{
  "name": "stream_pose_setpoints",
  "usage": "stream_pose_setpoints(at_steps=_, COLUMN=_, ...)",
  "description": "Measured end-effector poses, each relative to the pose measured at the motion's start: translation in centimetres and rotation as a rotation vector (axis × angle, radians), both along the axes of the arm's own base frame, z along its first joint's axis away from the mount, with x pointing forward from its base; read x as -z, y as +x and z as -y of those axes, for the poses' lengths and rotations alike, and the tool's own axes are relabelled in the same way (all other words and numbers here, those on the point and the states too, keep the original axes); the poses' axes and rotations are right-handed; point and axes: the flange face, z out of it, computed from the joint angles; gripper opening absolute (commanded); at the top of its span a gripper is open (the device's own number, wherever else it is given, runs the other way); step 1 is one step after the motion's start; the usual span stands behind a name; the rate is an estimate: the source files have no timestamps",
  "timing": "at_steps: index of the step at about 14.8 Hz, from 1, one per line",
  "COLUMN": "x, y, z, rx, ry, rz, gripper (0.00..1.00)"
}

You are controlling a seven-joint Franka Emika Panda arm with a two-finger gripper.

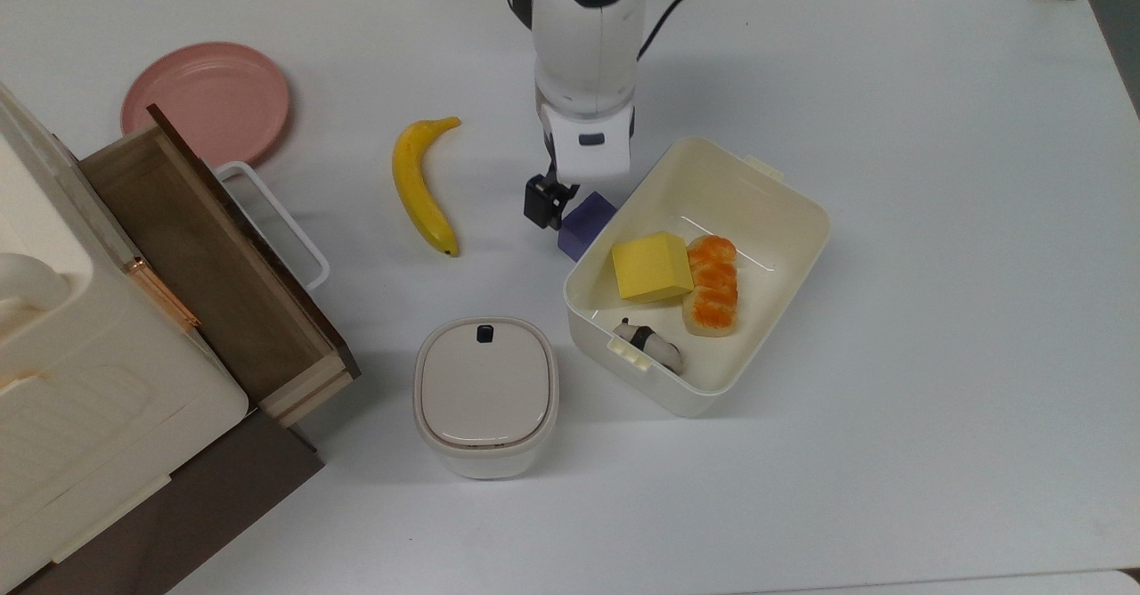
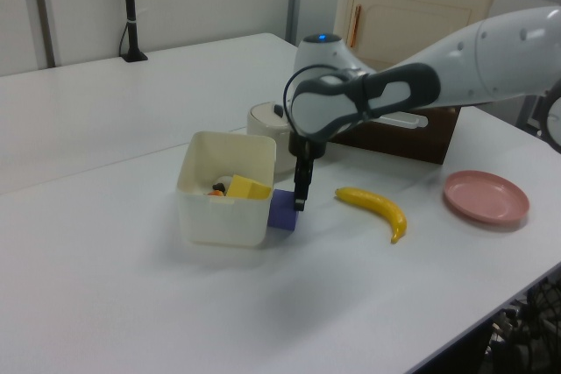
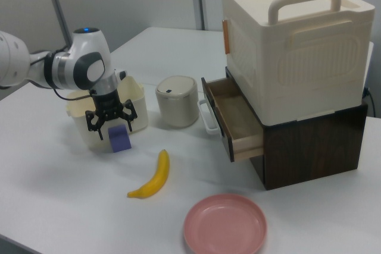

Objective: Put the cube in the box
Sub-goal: 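Close the gripper on the purple cube and lift it, then carry the purple cube over the cream box and lower it inside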

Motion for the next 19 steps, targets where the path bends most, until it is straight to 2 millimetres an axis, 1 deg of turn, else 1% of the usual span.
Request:
stream_pose_setpoints(at_steps=1, x=0.8, y=0.2, z=-0.2, rx=0.009, ry=-0.008, rz=0.004, gripper=1.00)
stream_pose_setpoints(at_steps=3, x=2.2, y=0.4, z=-0.6, rx=0.019, ry=-0.017, rz=0.009, gripper=0.92)
stream_pose_setpoints(at_steps=6, x=3.4, y=0.4, z=-1.6, rx=0.030, ry=-0.021, rz=0.004, gripper=0.67)
stream_pose_setpoints(at_steps=7, x=3.4, y=0.4, z=-1.8, rx=0.040, ry=-0.022, rz=0.004, gripper=0.65)
stream_pose_setpoints(at_steps=12, x=2.6, y=0.8, z=-1.6, rx=0.060, ry=-0.020, rz=0.021, gripper=0.66)
stream_pose_setpoints(at_steps=14, x=1.3, y=1.0, z=-0.7, rx=0.073, ry=-0.022, rz=0.039, gripper=0.66)
stream_pose_setpoints(at_steps=15, x=0.2, y=1.1, z=0.3, rx=0.078, ry=-0.027, rz=0.043, gripper=0.66)
stream_pose_setpoints(at_steps=17, x=-2.6, y=1.1, z=2.9, rx=0.076, ry=-0.037, rz=0.038, gripper=0.66)
stream_pose_setpoints(at_steps=19, x=-6.2, y=1.0, z=5.3, rx=0.072, ry=-0.045, rz=0.029, gripper=0.66)
